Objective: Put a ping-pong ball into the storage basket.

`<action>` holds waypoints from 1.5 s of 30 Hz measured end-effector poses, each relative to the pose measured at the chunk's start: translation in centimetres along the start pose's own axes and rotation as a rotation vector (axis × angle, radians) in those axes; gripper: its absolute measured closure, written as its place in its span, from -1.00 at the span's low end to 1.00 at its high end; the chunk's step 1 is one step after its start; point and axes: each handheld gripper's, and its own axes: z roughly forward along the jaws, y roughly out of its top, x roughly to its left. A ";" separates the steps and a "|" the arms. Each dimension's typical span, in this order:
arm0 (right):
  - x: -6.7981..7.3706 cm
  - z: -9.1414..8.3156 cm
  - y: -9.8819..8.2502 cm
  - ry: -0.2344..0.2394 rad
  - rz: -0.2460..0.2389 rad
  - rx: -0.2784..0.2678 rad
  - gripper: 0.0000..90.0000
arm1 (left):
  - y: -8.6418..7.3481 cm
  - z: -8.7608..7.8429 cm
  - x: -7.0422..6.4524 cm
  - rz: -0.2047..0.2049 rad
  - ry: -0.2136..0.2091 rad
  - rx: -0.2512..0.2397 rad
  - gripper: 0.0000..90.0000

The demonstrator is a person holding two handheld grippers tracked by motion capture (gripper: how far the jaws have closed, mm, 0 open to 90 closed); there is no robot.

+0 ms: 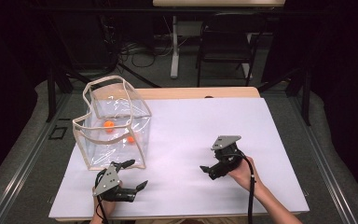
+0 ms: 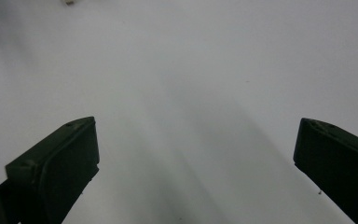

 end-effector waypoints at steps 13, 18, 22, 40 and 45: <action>0.0 -0.9 -2.5 -0.027 0.026 -0.002 -1.00 | 0.0 0.1 0.0 -0.001 -0.001 0.001 -0.65; 0.2 -1.3 -3.4 -0.037 0.040 -0.001 -1.00 | 0.0 0.1 -0.1 -0.001 0.000 0.000 -0.65; 0.3 -1.7 -4.0 -0.044 0.046 -0.007 -1.00 | 0.0 0.1 -0.1 -0.001 -0.001 0.001 -0.65; 0.7 -3.6 -7.0 -0.072 0.096 -0.003 -1.00 | 0.0 0.1 -0.1 -0.003 0.001 0.002 -0.65; 0.9 -3.8 -7.4 -0.077 0.101 -0.004 -1.00 | 0.0 0.1 -0.1 -0.004 -0.003 0.002 -0.65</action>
